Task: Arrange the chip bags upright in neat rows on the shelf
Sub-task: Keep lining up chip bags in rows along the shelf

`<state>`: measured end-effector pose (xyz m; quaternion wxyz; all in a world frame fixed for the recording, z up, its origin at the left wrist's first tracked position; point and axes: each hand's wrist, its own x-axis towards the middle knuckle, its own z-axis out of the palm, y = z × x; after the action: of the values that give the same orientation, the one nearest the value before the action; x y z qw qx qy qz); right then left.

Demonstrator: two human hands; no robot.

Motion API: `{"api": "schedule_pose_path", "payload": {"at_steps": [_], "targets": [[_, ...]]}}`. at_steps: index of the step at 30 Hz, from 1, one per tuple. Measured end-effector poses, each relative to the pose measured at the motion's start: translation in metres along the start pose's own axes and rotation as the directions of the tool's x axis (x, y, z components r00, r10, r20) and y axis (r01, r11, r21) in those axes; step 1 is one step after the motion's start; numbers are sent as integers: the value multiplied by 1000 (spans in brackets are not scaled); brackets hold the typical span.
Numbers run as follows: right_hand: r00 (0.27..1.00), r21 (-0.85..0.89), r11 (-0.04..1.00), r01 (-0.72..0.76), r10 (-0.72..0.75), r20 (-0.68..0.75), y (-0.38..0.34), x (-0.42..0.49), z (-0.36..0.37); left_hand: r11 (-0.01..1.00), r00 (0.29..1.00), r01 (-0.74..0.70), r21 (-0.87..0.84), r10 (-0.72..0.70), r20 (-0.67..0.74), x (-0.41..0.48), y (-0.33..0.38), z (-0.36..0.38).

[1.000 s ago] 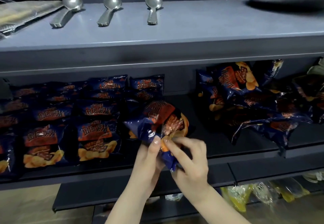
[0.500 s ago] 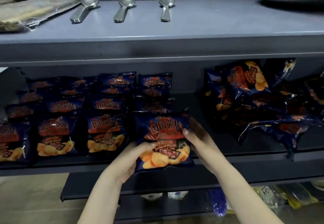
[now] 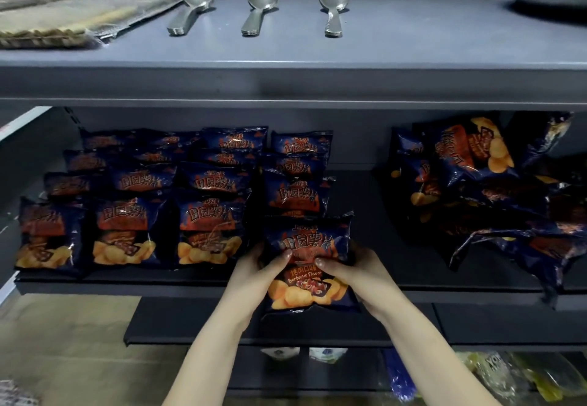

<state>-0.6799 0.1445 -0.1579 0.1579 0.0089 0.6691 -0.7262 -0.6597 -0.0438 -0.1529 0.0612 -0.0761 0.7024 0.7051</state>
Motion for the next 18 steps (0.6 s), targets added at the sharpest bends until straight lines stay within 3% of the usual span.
{"api": "schedule_pose_path", "payload": {"at_steps": [4, 8, 14, 18], "targets": [[1000, 11, 1000, 19, -19, -2, 0, 6, 6, 988, 992, -93, 120, 102, -77, 5, -4, -1], [992, -53, 997, 65, -70, -106, 5, 17, 16, 874, 919, -154, 462, 298, -257, 10, -3, 5], [946, -318, 937, 146, -226, -233, 14, 37, 26, 772, 913, -232, 592, 383, -141, 13, -16, 12], [930, -289, 940, 179, -258, -262, 26, 45, 27, 691, 906, -241, 682, 412, -98, 8, -39, 19]]}}
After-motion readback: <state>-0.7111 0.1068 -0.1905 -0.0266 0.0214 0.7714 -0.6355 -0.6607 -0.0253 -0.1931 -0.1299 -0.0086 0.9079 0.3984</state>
